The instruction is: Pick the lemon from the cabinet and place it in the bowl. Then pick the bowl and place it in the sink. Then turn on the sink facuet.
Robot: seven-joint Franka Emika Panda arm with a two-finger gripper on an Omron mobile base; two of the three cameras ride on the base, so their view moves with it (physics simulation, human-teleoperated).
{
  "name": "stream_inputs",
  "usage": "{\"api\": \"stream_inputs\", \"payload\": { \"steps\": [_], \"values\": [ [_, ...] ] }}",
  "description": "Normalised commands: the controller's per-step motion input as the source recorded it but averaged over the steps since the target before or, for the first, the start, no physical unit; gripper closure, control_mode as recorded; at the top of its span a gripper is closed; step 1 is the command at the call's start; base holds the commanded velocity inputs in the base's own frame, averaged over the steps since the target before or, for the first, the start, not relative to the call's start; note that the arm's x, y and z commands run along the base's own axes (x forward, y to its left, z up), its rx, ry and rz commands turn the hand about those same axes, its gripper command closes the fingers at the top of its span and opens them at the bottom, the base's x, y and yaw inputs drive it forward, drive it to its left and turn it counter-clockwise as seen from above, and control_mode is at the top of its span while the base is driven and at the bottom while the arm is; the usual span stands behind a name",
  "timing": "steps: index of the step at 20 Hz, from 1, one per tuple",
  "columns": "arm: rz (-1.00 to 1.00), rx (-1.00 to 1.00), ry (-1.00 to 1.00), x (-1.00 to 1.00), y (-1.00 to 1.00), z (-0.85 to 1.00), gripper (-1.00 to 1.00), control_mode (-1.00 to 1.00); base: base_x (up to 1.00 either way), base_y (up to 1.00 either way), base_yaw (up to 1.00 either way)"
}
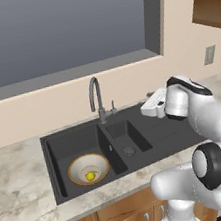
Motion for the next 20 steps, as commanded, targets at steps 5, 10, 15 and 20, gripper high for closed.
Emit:
{"api": "stream_inputs", "payload": {
  "steps": [5,10,15,20],
  "values": [
    [0.13,0.08,0.0,0.25,0.27,-0.35,-1.0,-1.0,0.0,0.0,0.0],
    [0.14,0.08,0.01,0.31,0.04,-0.15,-1.0,-1.0,0.0,0.0,0.0],
    [0.02,0.08,0.01,0.38,0.0,-0.01,-1.0,-1.0,0.0,0.0,0.0],
    [0.0,0.02,0.0,0.47,0.01,-0.1,-1.0,-1.0,0.0,0.0,0.0]
  ]
}}
